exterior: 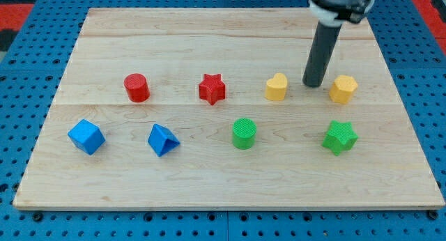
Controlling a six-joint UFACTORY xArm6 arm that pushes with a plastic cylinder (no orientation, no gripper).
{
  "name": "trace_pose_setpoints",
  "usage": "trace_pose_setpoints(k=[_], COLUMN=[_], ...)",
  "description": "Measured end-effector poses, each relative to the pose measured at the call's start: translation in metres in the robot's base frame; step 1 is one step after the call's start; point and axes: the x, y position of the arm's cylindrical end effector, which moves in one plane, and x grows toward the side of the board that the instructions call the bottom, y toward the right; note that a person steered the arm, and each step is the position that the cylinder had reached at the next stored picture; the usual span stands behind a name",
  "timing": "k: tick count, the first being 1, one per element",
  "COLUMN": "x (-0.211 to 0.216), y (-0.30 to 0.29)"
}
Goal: Move the yellow heart on top of the red star
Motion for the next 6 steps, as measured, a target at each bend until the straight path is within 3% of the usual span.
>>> trace_pose_setpoints(k=[1,2,5,6], x=[0.006,-0.036,-0.045,-0.049], y=[-0.029,-0.052,-0.144,-0.209])
